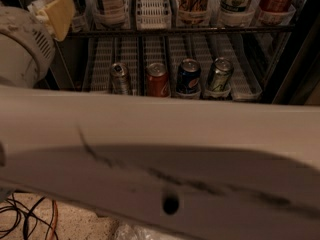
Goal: Pick redbull can from top shelf of fridge
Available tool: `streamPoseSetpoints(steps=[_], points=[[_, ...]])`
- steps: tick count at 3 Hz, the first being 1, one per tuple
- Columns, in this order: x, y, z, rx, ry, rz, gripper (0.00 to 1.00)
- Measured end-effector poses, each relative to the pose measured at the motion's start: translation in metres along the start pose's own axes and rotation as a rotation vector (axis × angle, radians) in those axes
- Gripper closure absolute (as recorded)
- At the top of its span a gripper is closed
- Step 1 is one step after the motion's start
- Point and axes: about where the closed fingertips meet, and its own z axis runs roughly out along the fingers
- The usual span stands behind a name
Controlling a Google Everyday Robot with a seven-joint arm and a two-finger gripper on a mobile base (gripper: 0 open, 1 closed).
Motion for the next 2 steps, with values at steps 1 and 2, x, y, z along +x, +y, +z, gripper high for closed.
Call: streamPoseSetpoints(steps=[1,2], points=[[0.013,-0.002,0.009,0.011,0.021,-0.002,0.31],[0.026,-0.006,0.018,0.021,0.031,0.0,0.32]])
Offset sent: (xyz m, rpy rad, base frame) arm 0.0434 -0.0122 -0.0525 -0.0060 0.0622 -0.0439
